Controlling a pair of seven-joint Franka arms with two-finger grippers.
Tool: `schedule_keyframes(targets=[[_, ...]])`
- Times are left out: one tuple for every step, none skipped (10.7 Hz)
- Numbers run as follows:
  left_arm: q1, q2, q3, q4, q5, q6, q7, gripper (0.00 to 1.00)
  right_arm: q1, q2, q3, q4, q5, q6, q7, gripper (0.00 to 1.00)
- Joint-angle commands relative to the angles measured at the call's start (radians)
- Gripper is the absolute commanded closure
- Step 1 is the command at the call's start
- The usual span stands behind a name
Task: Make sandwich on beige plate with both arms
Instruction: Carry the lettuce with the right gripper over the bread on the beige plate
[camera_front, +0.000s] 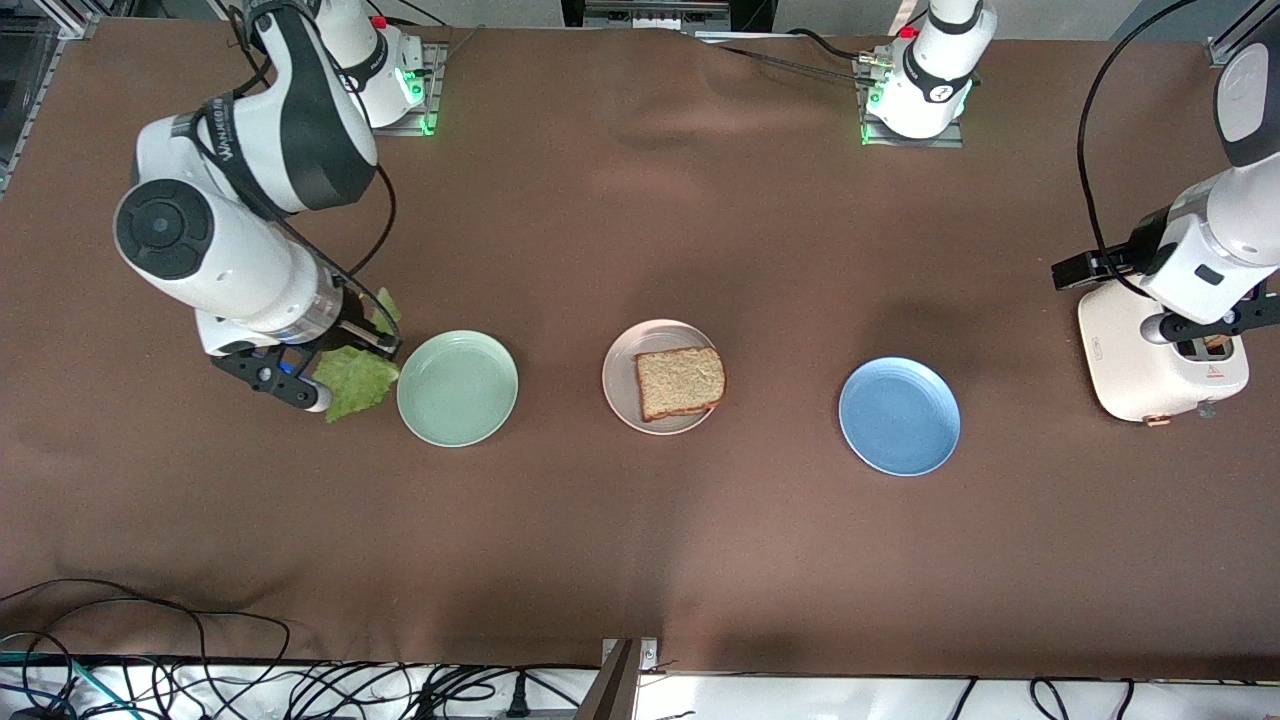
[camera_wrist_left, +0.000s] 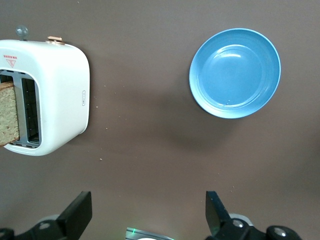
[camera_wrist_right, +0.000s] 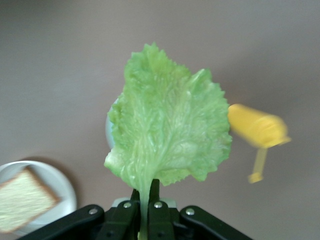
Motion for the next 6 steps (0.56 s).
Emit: schedule_keyframes(targets=[[0.058,-0.01,-0.06,-0.006,-0.022,-0.004,0.026,0.0,0.041,0.079,-0.002,0.051,0.129,0.121,0.179,1.0],[0.058,-0.004,-0.061,-0.006,-0.022,-0.002,0.026,0.0,0.086,0.108,0.015,0.051,0.161,0.158,0.231,1.0],[0.057,-0.003,-0.061,-0.004,-0.022,-0.002,0.024,0.0,0.136,0.148,0.016,0.053,0.165,0.209,0.283,1.0],[0.057,-0.004,-0.063,-0.007,-0.021,-0.002,0.024,0.0,0.179,0.192,0.026,0.073,0.165,0.281,0.328,1.0],[0.06,-0.004,-0.063,-0.007,-0.021,-0.004,0.026,0.0,0.225,0.235,0.029,0.094,0.165,0.316,0.36,1.0],[0.063,-0.004,-0.063,-0.007,-0.021,-0.004,0.026,0.0,0.264,0.288,0.029,0.128,0.166,0.359,0.374,1.0]])
